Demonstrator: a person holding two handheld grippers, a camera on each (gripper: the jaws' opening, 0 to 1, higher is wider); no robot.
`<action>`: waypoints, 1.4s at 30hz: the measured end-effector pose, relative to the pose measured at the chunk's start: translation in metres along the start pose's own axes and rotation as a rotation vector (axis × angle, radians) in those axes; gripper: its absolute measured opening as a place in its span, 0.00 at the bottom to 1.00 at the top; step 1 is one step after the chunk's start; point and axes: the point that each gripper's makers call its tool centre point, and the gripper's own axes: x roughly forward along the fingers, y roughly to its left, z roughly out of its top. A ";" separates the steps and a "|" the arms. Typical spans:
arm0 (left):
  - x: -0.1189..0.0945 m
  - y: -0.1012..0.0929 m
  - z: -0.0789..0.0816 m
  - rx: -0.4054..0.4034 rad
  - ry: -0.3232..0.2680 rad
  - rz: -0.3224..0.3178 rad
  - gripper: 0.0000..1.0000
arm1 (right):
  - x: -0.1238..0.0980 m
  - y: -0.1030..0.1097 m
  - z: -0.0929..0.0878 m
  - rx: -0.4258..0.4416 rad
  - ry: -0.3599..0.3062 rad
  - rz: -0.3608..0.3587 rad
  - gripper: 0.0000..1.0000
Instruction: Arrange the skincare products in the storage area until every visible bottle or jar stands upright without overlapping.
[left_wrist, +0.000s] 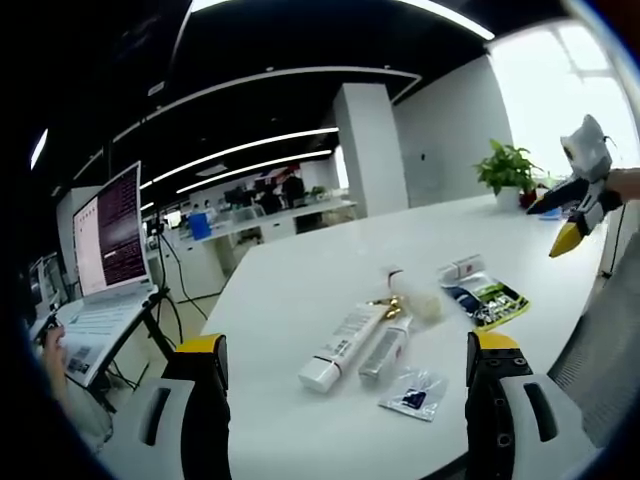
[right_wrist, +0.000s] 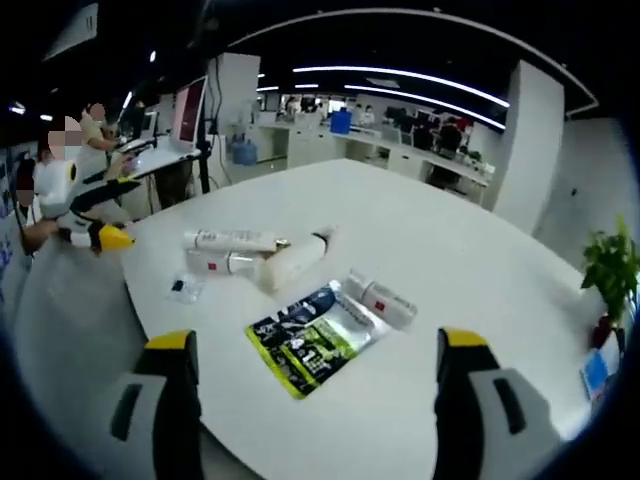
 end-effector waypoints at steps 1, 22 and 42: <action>0.000 0.000 0.000 0.001 0.001 -0.001 0.97 | 0.002 0.001 0.001 -0.008 0.006 0.011 1.00; -0.001 0.002 0.001 -0.014 -0.011 0.004 0.97 | 0.073 0.005 0.037 -0.068 0.108 0.158 0.95; -0.002 0.004 0.001 -0.031 -0.007 0.019 0.97 | 0.153 0.024 0.040 0.058 0.297 0.283 0.70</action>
